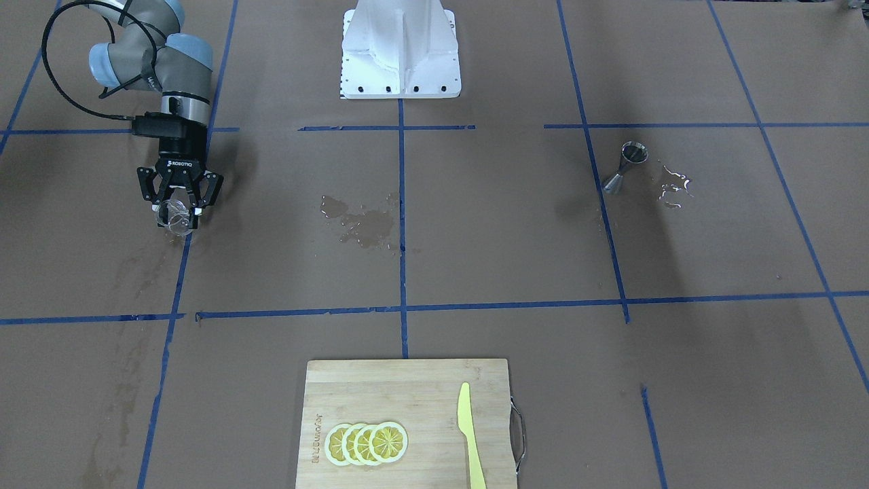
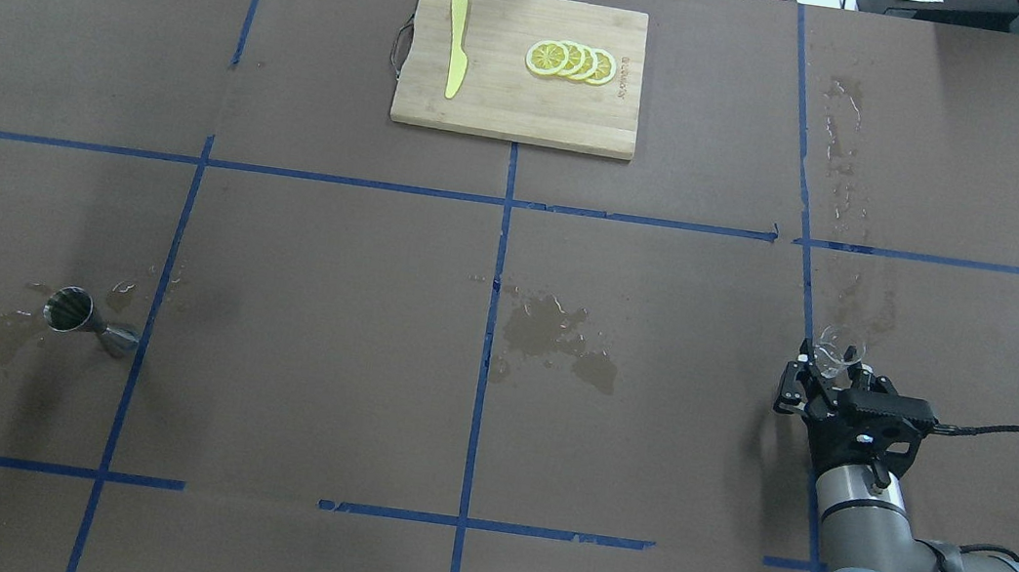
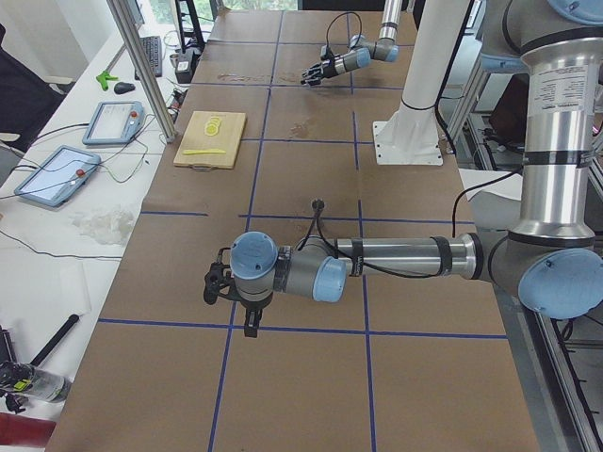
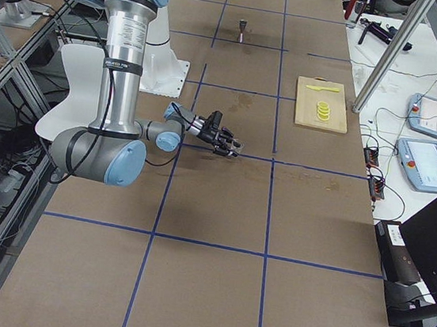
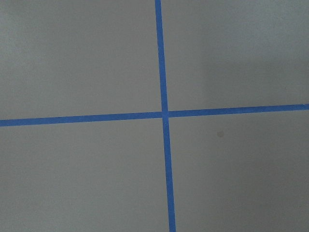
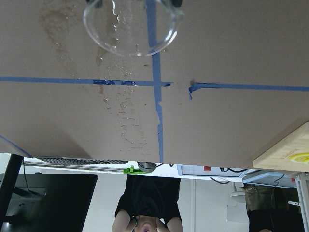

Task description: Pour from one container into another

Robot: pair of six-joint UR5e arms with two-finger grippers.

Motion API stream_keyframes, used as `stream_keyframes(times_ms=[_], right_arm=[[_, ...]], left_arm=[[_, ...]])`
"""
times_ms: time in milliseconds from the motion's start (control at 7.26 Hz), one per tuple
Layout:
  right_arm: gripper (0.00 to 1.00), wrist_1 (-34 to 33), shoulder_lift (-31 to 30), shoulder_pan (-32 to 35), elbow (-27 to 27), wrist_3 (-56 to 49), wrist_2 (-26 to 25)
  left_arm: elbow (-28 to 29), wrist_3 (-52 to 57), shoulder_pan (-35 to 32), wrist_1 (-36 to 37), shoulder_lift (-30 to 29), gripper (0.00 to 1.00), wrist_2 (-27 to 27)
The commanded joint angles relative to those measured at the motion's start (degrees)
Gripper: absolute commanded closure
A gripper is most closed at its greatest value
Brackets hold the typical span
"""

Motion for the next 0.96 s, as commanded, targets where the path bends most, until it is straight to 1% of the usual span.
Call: stream_keyframes(times_ms=[0, 138, 413, 688, 826], right_arm=[[0.81, 0.0, -0.1, 0.1, -0.3, 2.3, -0.2], [0.79, 0.0, -0.1, 0.1, -0.5, 2.3, -0.2], [0.70, 0.0, -0.1, 0.1, -1.7, 4.0, -0.3], [0.59, 0.1, -0.1, 0.1, -1.9, 4.0, -0.3], [0.49, 0.1, -0.1, 0.1, -1.9, 4.0, -0.3]], left_arm=[[0.0, -0.1, 0.0, 0.1, -0.1, 0.00, 0.0], [0.0, 0.0, 0.0, 0.0, -0.1, 0.00, 0.0], [0.0, -0.1, 0.1, 0.1, -0.2, 0.00, -0.1], [0.0, 0.0, 0.0, 0.0, -0.2, 0.00, 0.0], [0.0, 0.0, 0.0, 0.0, -0.2, 0.00, 0.0]])
